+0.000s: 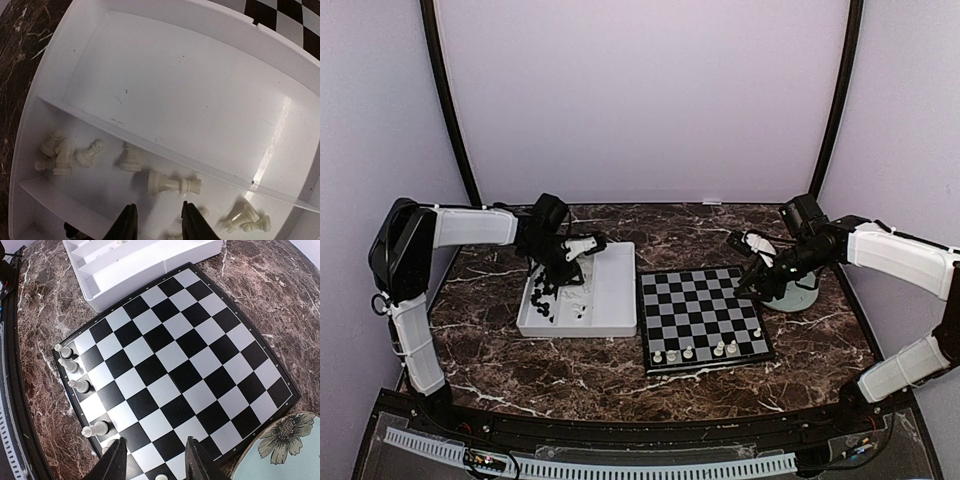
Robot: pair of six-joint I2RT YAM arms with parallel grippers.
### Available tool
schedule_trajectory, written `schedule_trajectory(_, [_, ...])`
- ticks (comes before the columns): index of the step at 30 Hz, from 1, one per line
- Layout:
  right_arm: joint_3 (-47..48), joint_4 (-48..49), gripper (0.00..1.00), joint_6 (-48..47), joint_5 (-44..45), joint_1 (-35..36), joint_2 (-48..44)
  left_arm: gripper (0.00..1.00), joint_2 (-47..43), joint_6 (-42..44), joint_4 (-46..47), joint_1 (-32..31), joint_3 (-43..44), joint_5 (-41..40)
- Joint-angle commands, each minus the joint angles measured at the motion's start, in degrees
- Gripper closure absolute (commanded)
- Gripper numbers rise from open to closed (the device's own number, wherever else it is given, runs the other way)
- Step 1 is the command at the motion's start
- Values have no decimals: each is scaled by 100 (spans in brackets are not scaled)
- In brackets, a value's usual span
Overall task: Set up the chess pieces on the board
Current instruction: Adjust the chess pile in the storage box.
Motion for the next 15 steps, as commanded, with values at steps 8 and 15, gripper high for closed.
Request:
schedule_trajectory(8, [52, 114, 59, 26, -51, -17, -26, 71, 737, -3312, -949, 442, 1609, 586])
schedule_trajectory(15, [36, 142, 59, 19, -63, -17, 11, 75, 442, -5436, -1220, 209, 1435, 396])
